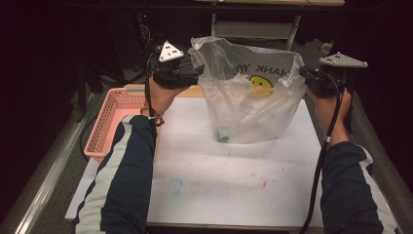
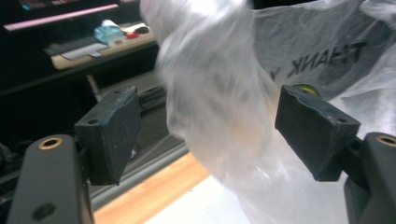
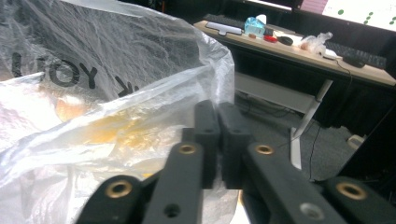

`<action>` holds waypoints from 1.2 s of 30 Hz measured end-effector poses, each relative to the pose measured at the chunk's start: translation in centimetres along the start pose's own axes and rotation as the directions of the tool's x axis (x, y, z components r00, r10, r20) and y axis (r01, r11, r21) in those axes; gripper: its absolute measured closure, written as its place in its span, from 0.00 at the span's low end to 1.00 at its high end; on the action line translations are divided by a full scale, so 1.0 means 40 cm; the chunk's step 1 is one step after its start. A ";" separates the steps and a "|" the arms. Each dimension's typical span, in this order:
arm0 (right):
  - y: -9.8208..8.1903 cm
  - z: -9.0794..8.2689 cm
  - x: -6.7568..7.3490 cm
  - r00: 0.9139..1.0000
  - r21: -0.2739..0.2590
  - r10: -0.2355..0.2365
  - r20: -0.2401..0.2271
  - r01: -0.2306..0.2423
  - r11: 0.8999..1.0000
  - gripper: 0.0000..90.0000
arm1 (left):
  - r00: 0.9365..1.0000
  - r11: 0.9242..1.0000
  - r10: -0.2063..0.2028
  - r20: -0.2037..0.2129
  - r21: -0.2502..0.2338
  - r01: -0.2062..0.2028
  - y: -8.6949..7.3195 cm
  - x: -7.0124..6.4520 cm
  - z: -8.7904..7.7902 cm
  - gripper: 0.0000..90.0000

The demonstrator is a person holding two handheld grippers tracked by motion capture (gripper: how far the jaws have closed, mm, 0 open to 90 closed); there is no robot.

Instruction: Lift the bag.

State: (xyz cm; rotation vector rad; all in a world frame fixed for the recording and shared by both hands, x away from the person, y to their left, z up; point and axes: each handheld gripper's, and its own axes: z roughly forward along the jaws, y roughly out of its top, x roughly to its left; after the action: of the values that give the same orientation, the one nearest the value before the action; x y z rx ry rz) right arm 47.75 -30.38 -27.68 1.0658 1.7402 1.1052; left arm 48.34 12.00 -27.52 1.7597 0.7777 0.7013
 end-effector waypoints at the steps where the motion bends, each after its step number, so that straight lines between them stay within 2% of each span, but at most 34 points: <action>1: -0.001 0.000 -0.001 1.000 0.000 0.003 -0.001 -0.003 1.000 0.84 | 1.000 1.000 0.004 0.005 0.002 -0.004 -0.008 -0.001 0.001 0.25; 3: -0.003 -0.006 0.001 1.000 -0.004 0.013 -0.007 -0.013 1.000 0.82 | 1.000 1.000 0.013 0.011 0.011 -0.013 -0.023 -0.007 0.004 0.25; 6: -0.008 -0.021 0.005 1.000 -0.023 -0.004 -0.020 0.004 1.000 0.72 | 0.999 0.999 0.041 0.025 0.013 -0.041 -0.047 -0.024 0.007 0.25; 8: -0.012 -0.031 0.009 1.000 -0.030 -0.006 -0.013 0.005 1.000 0.61 | 0.999 0.999 0.042 0.029 0.013 -0.042 -0.061 -0.036 0.009 0.25; 11: -0.015 -0.044 0.006 0.999 -0.047 0.010 -0.034 -0.012 0.999 0.50 | 0.997 0.997 0.071 0.028 0.030 -0.072 -0.088 -0.056 0.013 0.25; 15: -0.005 -0.085 0.005 0.999 -0.107 0.003 -0.044 -0.007 0.994 0.38 | 0.995 0.995 0.097 0.033 0.035 -0.098 -0.112 -0.076 0.012 0.25; 16: -0.004 -0.092 0.007 0.999 -0.113 0.001 -0.041 -0.005 0.994 0.36 | 0.993 0.994 0.107 0.045 0.030 -0.108 -0.121 -0.082 0.009 0.25; 18: -0.013 -0.110 0.015 0.998 -0.131 -0.013 -0.057 0.005 0.991 0.36 | 0.991 0.991 0.125 0.039 0.037 -0.126 -0.131 -0.091 0.004 0.25; 22: -0.048 -0.128 0.041 0.997 -0.133 -0.022 -0.069 0.013 0.991 0.35 | 0.985 0.985 0.165 0.055 0.035 -0.167 -0.163 -0.115 -0.021 0.25; 26: -0.093 -0.135 0.075 0.992 -0.126 -0.024 -0.128 0.007 0.992 0.34 | 0.977 0.977 0.206 0.060 0.036 -0.208 -0.194 -0.135 -0.053 0.25; 28: -0.110 -0.138 0.097 0.990 -0.115 -0.040 -0.135 0.025 0.993 0.32 | 0.977 0.978 0.203 0.064 0.026 -0.205 -0.212 -0.142 -0.068 0.24; 31: -0.136 -0.139 0.124 0.986 -0.115 -0.053 -0.159 0.035 0.993 0.31 | 0.973 0.974 0.223 0.056 0.031 -0.225 -0.236 -0.151 -0.082 0.24; 33: -0.156 -0.142 0.141 0.982 -0.131 -0.043 -0.182 0.019 0.991 0.31 | 0.974 0.974 0.224 0.038 0.032 -0.225 -0.250 -0.150 -0.090 0.24; 36: -0.172 -0.143 0.159 0.980 -0.126 -0.047 -0.192 0.023 0.992 0.29 | 0.977 0.977 0.211 0.017 0.029 -0.211 -0.264 -0.136 -0.108 0.24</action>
State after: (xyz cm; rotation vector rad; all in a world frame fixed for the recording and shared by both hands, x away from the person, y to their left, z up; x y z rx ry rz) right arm 38.85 -27.81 -33.57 0.8723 1.8079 1.3140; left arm 39.87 12.85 -36.83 1.8914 0.6001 0.8207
